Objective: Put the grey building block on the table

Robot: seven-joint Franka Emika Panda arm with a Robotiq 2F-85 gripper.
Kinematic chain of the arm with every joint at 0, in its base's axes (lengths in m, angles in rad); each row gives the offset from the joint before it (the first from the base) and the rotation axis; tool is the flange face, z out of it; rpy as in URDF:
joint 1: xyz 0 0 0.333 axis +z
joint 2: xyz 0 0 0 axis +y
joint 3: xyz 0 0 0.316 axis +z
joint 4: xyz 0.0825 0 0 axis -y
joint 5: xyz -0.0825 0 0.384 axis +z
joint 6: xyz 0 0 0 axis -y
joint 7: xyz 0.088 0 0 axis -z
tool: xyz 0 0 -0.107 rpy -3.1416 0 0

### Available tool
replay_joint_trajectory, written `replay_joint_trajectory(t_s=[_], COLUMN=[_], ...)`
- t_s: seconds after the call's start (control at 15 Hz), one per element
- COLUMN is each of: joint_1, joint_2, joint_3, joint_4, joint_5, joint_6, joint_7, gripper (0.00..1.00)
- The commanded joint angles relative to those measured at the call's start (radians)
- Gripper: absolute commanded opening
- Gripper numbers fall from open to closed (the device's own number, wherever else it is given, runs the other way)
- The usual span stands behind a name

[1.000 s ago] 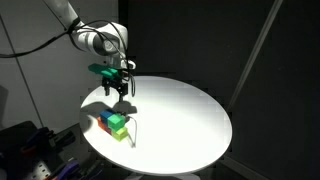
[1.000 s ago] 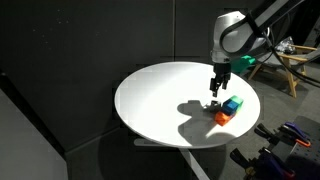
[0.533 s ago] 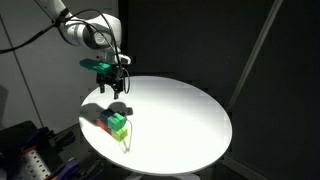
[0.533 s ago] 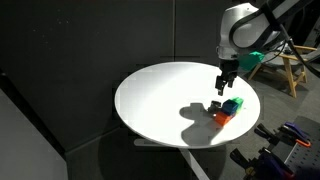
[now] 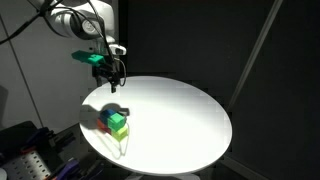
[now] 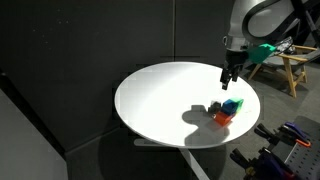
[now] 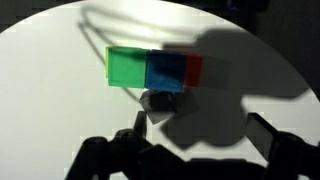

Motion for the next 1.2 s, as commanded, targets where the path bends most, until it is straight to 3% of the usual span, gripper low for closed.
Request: replay_joint_trajectory(t_s=[0.0, 0.73, 1.13], joint_1=[0.005, 0.007, 0.01], joint_2=[-0.097, -0.264, -0.322], joint_3=[0.002, -0.004, -0.011], joint_4=[-0.038, -0.071, -0.072], joint_5=[0.008, 0.034, 0.069], joint_6=[-0.016, -0.062, -0.181], joint_7=[-0.003, -0.001, -0.01], gripper=[1.0, 1.0, 1.0])
